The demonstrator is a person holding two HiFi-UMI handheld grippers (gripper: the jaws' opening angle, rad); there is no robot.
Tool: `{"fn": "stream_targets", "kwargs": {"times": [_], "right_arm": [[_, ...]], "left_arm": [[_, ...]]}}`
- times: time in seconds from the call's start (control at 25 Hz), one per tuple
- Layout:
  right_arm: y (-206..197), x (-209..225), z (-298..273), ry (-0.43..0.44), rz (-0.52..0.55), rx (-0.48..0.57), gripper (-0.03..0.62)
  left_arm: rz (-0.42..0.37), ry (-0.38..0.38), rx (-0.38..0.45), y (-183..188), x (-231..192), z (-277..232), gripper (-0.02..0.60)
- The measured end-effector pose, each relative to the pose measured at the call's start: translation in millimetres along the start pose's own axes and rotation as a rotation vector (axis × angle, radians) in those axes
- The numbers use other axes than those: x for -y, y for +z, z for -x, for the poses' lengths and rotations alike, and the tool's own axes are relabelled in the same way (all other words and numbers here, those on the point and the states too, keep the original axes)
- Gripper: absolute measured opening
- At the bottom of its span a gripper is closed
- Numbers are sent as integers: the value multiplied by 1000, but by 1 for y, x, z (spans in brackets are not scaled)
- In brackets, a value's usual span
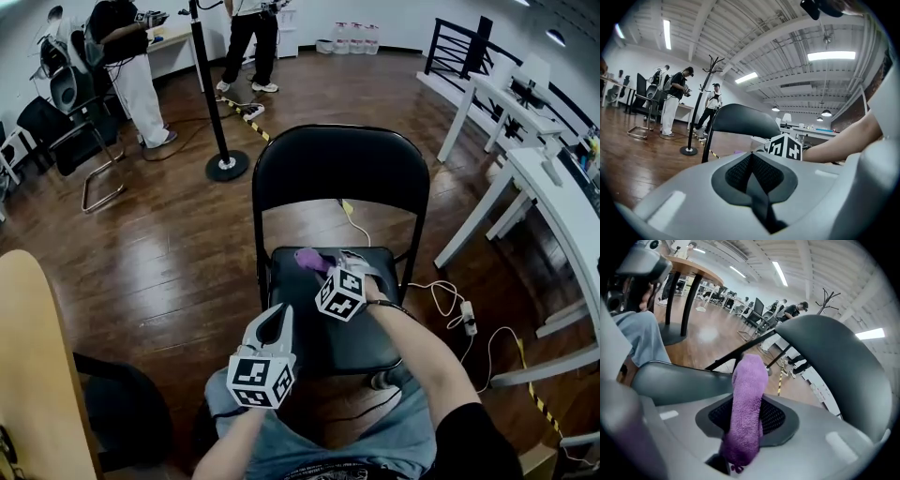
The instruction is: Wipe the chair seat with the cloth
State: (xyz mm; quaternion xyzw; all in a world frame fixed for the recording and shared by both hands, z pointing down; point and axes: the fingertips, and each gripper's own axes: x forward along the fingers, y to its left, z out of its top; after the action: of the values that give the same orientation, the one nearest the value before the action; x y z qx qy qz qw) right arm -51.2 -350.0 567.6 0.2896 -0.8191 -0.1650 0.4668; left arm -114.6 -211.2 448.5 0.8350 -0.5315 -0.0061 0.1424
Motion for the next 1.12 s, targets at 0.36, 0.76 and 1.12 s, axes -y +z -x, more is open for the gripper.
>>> {"fn": "stream_targets", "kwargs": {"times": [0.36,0.76,1.12], "right_arm": [[-62,35,-81,13,6,-128,120],[-93,29,-99,28,23,-187,120],[-78,-11,-61,59,11,-146,120]], "left_arm": [[-12,-2,-57,-13,-10,-43,3],[-40,15,-109,-26,-9,-51,3],[-76,28,-89,-18,2,-36,3]]}}
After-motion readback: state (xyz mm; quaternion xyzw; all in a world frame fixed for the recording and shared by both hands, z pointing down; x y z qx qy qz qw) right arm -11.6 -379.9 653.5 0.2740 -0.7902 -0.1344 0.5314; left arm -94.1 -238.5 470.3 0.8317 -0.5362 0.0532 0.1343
